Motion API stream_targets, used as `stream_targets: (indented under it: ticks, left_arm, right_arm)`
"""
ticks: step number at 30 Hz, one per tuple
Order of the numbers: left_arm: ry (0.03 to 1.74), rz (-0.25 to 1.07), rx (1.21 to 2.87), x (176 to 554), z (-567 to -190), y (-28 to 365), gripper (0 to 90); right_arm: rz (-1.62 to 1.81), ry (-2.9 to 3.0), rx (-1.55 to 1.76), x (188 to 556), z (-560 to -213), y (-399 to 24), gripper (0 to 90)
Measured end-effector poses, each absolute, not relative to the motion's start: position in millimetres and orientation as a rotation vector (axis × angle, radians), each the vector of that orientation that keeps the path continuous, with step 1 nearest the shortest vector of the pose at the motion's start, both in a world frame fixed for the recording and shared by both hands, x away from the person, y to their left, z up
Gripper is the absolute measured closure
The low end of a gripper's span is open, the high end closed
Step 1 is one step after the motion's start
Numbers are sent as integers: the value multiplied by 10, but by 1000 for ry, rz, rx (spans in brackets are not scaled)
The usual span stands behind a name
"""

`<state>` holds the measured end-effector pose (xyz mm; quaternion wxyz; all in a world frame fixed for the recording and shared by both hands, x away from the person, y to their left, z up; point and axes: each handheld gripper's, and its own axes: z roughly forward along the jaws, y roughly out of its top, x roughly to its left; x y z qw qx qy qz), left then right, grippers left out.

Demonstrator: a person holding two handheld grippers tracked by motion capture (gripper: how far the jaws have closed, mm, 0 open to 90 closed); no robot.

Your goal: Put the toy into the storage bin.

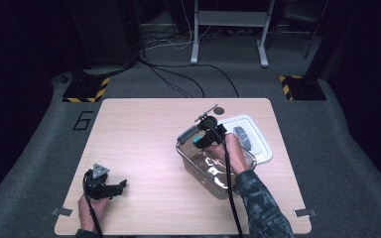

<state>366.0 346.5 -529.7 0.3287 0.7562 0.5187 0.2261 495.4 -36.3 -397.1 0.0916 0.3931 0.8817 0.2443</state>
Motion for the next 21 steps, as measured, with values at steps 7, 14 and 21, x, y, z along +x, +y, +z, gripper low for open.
stream_targets:
  ticks: [7, 14, 21]
  left_arm:
    - [1357, 591, 1979, 3660, -5297, 3465, 97]
    - [1357, 591, 1979, 3660, -5296, 3465, 97]
    - [1356, 593, 1976, 3660, -5299, 3464, 100]
  right_arm:
    - [702, 2636, 1157, 4952, -3981, -340, 520]
    - [715, 2652, 1126, 4922, -3959, -324, 422]
    - [791, 2630, 1084, 4827, -3855, -372, 258]
